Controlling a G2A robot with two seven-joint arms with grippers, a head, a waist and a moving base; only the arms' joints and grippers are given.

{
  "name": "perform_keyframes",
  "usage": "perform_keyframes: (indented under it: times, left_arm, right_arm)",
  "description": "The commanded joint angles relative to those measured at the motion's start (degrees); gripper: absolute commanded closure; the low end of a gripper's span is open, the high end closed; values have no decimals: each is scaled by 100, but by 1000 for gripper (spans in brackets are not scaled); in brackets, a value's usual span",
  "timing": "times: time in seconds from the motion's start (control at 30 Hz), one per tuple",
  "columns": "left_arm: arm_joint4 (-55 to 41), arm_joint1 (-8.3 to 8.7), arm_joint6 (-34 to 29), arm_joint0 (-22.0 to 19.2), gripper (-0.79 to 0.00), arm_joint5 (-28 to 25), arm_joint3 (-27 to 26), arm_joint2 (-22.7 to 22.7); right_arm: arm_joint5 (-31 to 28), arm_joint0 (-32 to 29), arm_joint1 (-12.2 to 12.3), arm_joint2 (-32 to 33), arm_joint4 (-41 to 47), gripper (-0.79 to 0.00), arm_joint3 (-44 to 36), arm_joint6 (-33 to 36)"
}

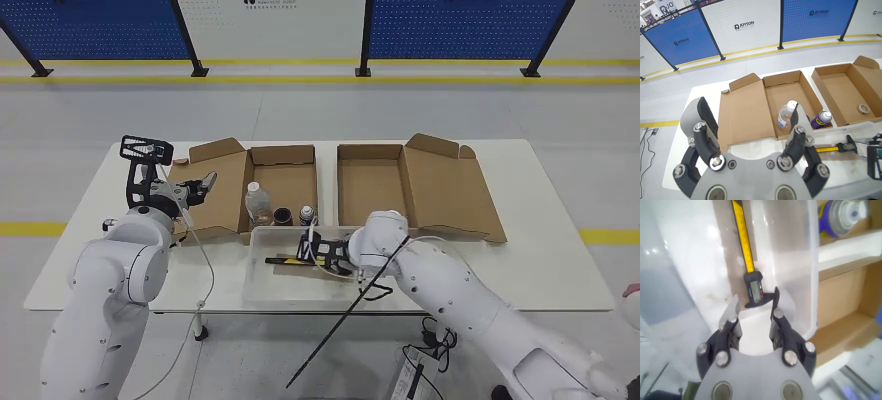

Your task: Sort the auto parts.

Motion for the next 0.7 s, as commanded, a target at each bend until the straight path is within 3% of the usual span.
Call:
perform_keyframes:
  times: [0.0, 0.67]
  left_arm:
    - [0, 0, 0, 0, -785, 0, 0, 0]
    - [0, 0, 0, 0, -785, 0, 0, 0]
  right_arm:
    - [5, 91, -70, -94, 47, -351, 204, -35]
    - [-216, 483, -556, -662, 121, -348, 1365, -440]
